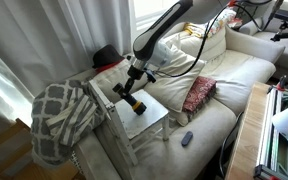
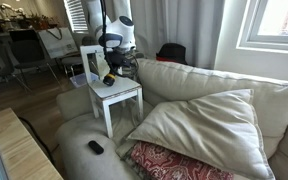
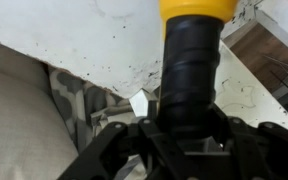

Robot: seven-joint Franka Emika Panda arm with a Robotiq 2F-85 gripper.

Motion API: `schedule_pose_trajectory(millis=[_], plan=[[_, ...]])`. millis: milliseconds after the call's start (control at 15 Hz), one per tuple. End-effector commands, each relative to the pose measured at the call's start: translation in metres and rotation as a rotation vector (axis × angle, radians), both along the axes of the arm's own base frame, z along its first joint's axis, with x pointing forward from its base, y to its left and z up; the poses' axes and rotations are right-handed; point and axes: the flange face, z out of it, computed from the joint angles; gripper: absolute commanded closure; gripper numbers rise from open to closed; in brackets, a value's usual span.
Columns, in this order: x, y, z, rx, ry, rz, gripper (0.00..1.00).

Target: Put the black torch upright on the seat of the white chair

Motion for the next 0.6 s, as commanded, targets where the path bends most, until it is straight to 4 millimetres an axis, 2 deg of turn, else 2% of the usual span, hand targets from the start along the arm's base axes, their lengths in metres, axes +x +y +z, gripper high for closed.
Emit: schedule_pose_trajectory(millis=[0,267,533], plan=[[0.0,-0.02,0.01,0.092,-0.134,0.022,0.75],[-0.008,-0.037,0.009,0.168,-0.259,0.039,0.75],[-0.026,-0.036,-0.003,0.211,-0.371,0.098,0.75]])
